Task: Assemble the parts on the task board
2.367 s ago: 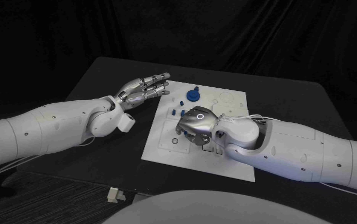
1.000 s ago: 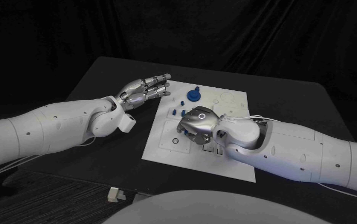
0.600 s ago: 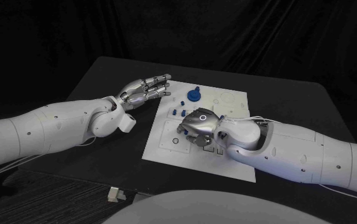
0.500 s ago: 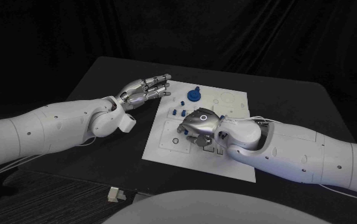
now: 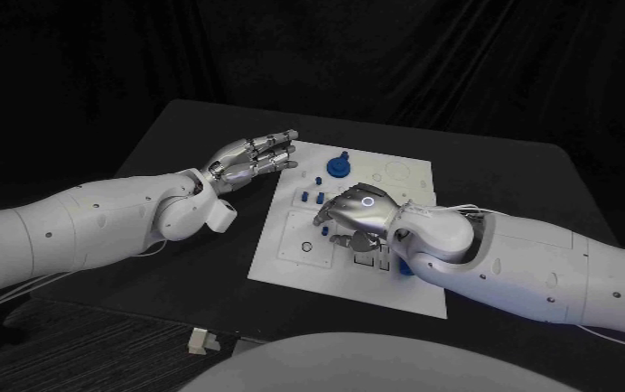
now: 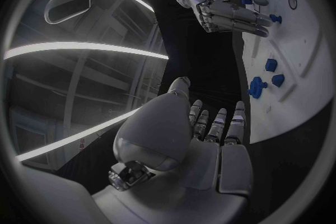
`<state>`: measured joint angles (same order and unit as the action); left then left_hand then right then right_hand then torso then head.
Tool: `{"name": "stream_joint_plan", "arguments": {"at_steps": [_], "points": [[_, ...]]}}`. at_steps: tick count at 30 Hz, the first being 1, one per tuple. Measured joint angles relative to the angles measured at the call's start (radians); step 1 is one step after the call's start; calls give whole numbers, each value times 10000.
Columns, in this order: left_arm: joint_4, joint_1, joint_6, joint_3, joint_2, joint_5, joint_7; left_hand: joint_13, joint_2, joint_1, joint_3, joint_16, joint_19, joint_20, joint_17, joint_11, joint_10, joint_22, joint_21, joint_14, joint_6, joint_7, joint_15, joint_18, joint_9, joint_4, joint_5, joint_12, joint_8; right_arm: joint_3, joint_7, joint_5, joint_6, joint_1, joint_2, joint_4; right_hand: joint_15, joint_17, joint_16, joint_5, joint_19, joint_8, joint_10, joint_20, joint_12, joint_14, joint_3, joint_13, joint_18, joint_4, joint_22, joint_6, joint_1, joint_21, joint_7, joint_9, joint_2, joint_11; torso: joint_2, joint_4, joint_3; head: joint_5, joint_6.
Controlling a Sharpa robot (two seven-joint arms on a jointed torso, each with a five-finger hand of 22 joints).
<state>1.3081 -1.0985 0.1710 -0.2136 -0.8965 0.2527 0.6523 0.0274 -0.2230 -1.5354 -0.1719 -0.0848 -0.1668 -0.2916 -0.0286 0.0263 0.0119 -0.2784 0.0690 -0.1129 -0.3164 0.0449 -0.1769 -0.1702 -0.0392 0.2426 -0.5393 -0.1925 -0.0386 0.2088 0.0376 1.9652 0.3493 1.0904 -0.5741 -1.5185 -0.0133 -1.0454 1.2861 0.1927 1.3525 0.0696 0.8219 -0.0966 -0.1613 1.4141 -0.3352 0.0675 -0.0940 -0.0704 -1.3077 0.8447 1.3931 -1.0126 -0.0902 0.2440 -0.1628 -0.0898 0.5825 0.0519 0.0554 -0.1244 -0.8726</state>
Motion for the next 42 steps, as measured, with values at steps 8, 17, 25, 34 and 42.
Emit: {"name": "stream_joint_plan", "arguments": {"at_steps": [8,17,25,34,42], "points": [[-4,4,1,0,-18,0,-6,0,0,0,0,0,0,0,0,0,0,0,0,0,0,0,0,-1,0,0,0,0,0,-8,-26,-1219,816,887,-935,-568,78,-136,0,-198,109,0,-376,-35,0,30,811,-22,-2,-1010,0,1,371,45,-303,-432,-141,-201,0,-3,-1,-32,0],[-16,9,2,0,-22,-1,-10,0,0,0,29,0,0,0,0,0,0,-1,0,0,0,0,0,-1,0,-29,0,0,0,-20,437,-3095,559,1662,-2087,-686,225,33,0,-568,53,0,-834,-163,65,-64,2693,-32,0,-2267,1,-665,655,650,-312,-1079,-730,-387,-3,-7,-2,-33,1],[-15,21,2,0,-21,-1,-6,0,0,0,28,0,-38,-38,0,0,0,-1,0,0,0,0,0,-1,0,-28,0,0,0,-8,1067,-3602,-280,1581,-2310,-576,224,32,0,-540,17,0,-781,-198,1,-63,3035,-15,-159,-2289,2,-524,440,847,-220,-1156,-884,-381,-8,-9,1,-80,1],[-2,31,2,0,-24,-1,-1,0,0,0,28,0,-37,-38,0,0,0,-1,0,0,0,0,0,-1,0,-28,0,0,0,-3,1294,-3474,-776,1209,-2266,-353,187,178,-44,-796,-20,59,-387,-161,-249,-100,3030,18,-159,-2284,2,-317,312,1040,-221,-1209,-777,-240,7,-13,4,-54,1],[-1,35,2,-2,-25,-1,-1,0,-41,-41,56,0,-37,-38,0,29,29,-2,0,0,0,-1,0,-1,0,0,0,0,0,-3,1285,-3336,-945,935,-2011,-38,143,241,-122,345,-20,59,46,-161,-519,-144,2463,42,-158,-2083,3,-240,932,1165,-189,-1325,-137,-208,11,-10,-4,-38,1]]}}
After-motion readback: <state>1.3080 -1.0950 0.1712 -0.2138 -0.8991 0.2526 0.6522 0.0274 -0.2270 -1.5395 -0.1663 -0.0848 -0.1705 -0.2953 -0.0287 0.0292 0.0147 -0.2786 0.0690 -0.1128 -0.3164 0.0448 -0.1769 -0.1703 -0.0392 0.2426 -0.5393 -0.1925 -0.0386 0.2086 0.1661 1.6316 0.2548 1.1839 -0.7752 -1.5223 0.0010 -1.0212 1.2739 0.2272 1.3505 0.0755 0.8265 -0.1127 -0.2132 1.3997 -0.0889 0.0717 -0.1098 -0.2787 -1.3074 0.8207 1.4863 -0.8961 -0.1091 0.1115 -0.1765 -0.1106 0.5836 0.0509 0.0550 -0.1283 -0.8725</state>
